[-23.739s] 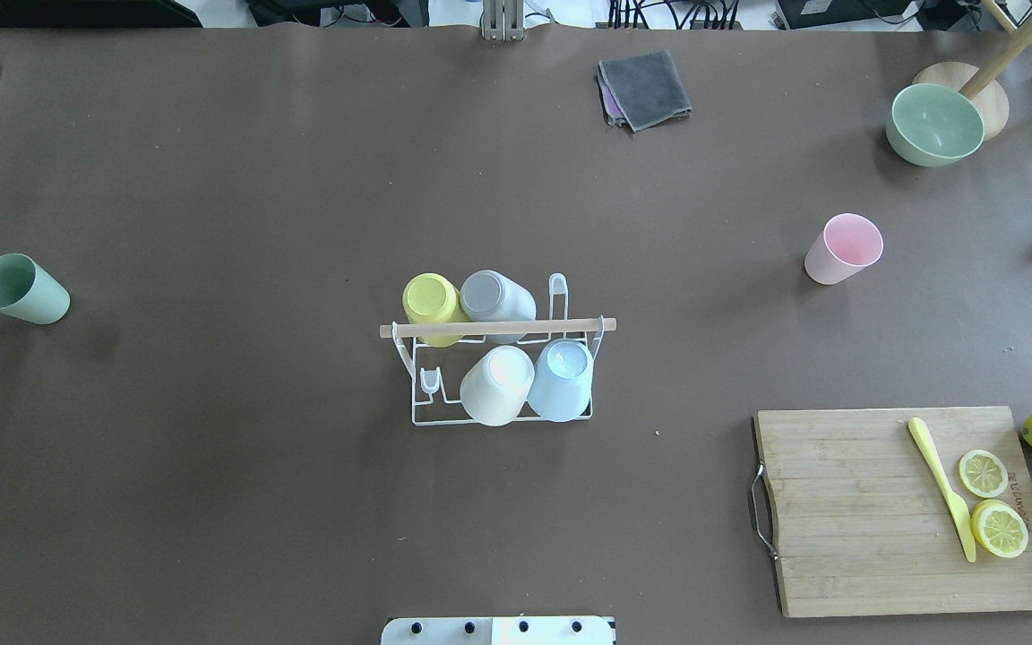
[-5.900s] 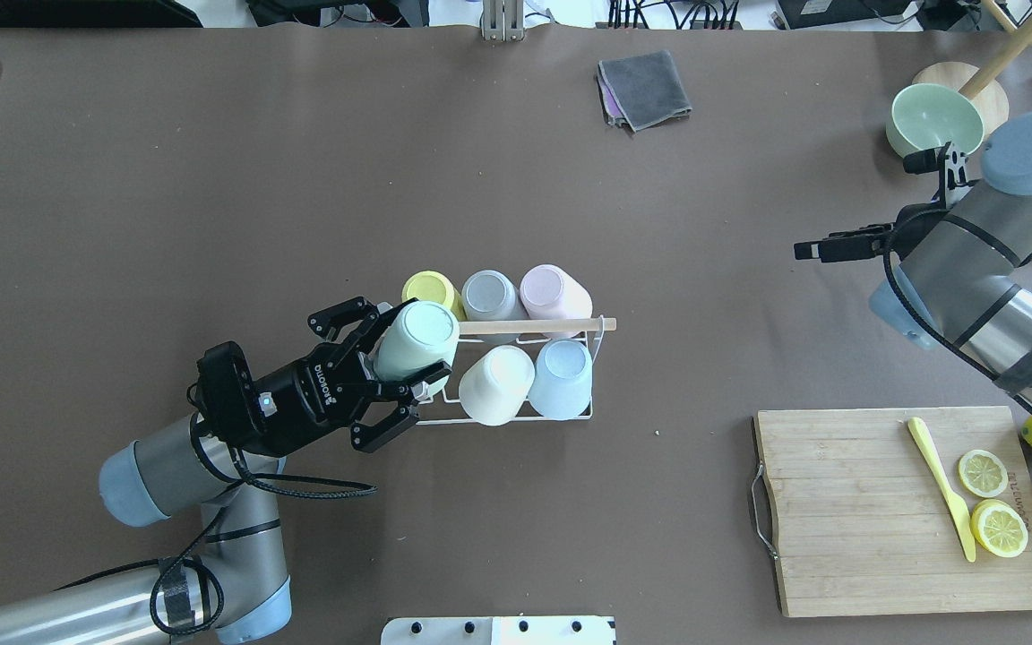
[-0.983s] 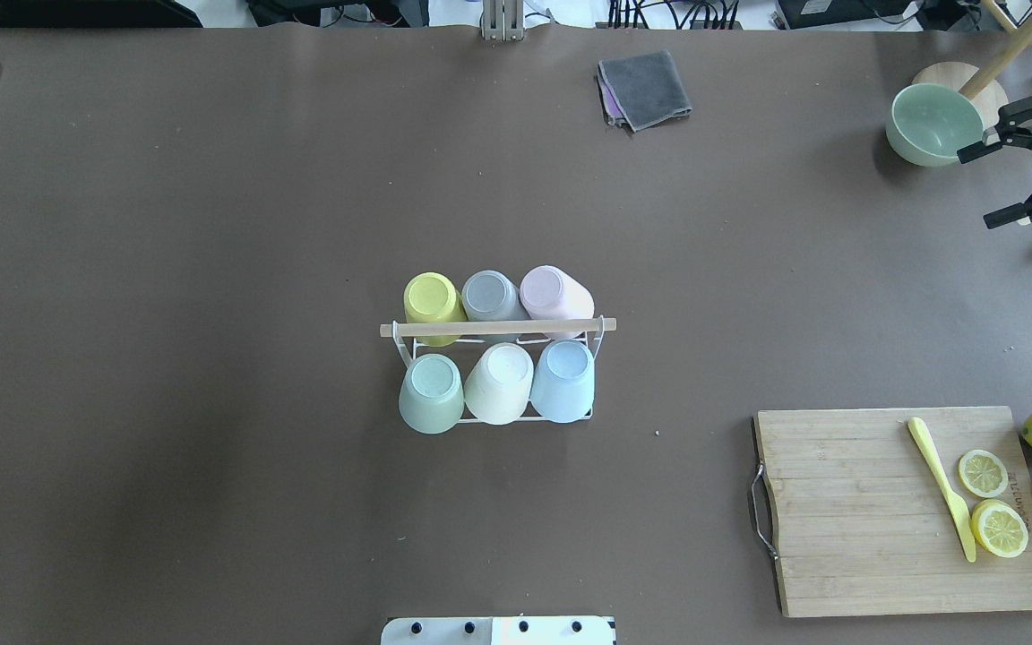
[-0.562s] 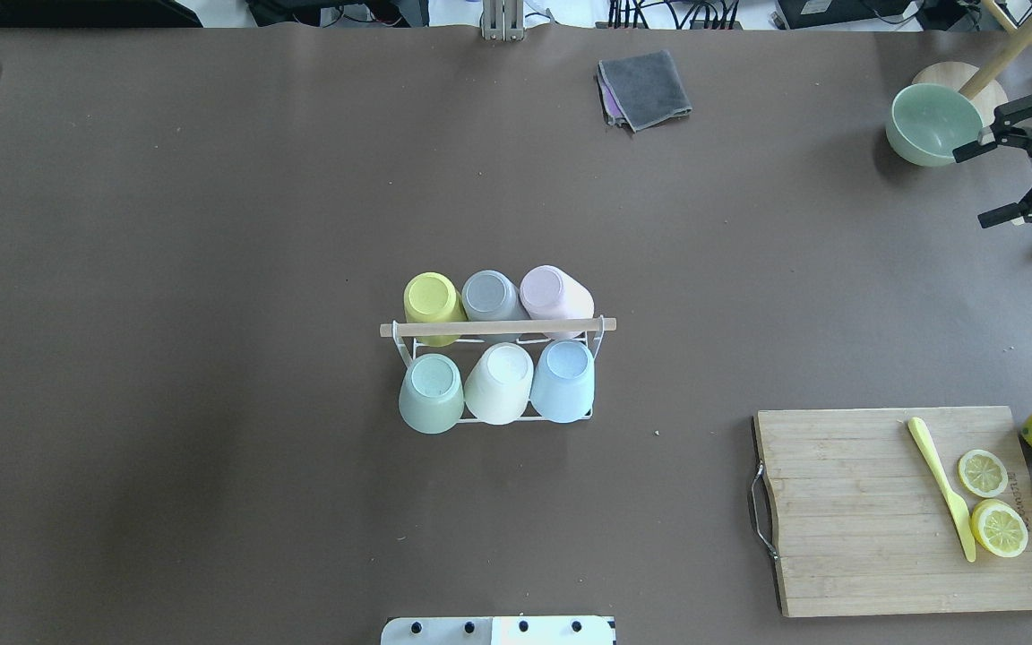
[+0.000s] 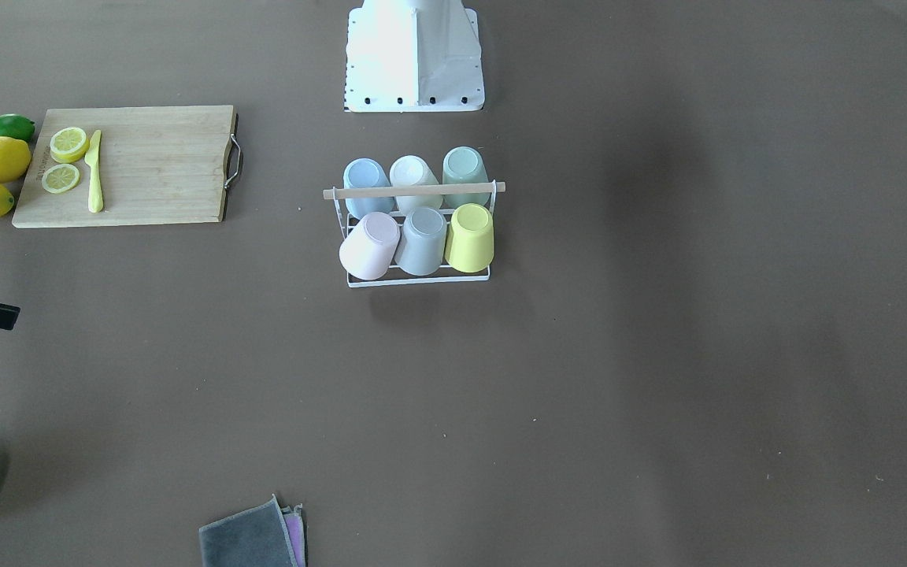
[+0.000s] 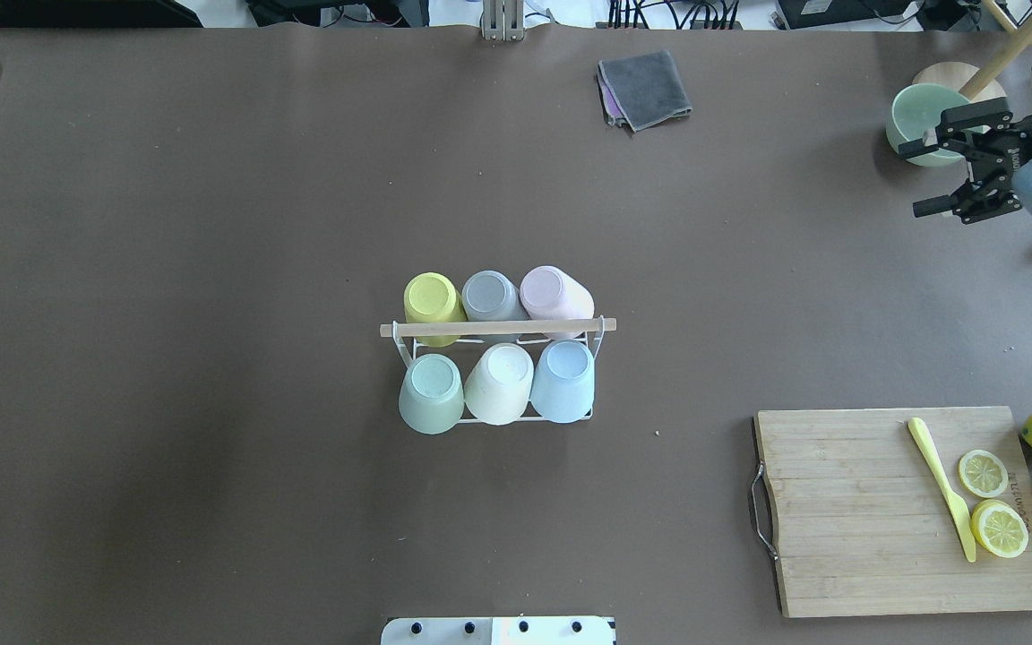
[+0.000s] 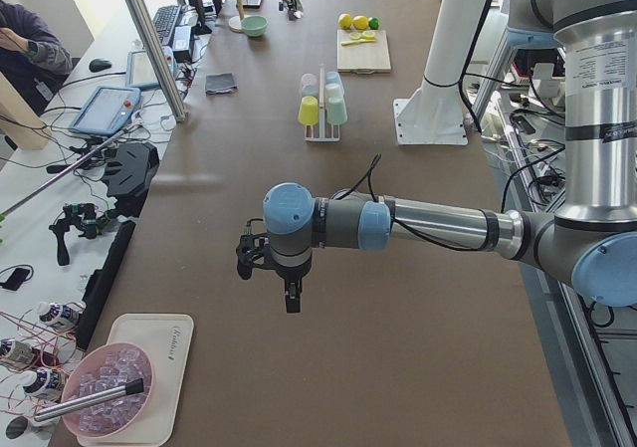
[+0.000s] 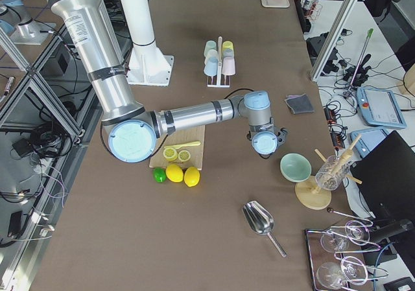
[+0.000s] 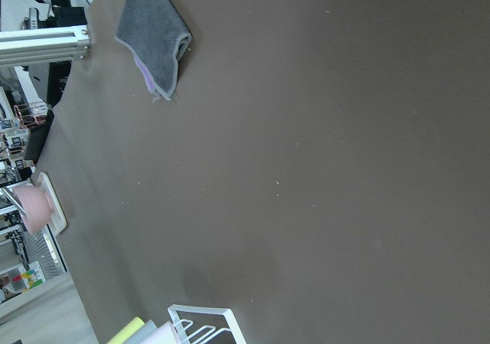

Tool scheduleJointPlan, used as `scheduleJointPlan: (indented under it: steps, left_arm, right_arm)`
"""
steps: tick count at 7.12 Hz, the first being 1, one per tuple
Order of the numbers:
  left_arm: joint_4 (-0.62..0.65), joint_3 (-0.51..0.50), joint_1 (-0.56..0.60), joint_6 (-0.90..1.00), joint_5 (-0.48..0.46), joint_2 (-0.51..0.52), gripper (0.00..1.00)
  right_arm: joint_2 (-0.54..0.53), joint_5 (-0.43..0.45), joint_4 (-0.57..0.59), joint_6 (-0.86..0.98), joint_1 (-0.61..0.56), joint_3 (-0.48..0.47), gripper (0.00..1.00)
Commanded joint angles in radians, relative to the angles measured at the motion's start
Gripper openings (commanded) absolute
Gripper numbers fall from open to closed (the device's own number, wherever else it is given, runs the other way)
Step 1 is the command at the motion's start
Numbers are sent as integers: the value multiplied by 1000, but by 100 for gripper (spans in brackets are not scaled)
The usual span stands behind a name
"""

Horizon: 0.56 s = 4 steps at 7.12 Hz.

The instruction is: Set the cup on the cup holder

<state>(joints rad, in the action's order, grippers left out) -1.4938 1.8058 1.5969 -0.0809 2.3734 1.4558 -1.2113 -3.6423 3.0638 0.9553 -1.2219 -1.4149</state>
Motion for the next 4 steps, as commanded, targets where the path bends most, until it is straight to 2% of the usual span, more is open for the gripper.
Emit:
scheduleJointPlan:
  steps: [1, 3, 4]
  left_arm:
    - [1, 0, 0, -2, 85, 0, 97]
    - [6, -3, 0, -3, 104, 2, 97]
    - [12, -3, 0, -4, 102, 12, 97]
  right_arm:
    - [-2, -264, -5, 182, 74, 22, 100]
    - [-1, -374, -5, 454, 74, 30, 100]
    - [-1, -398, -2, 600, 67, 28, 100]
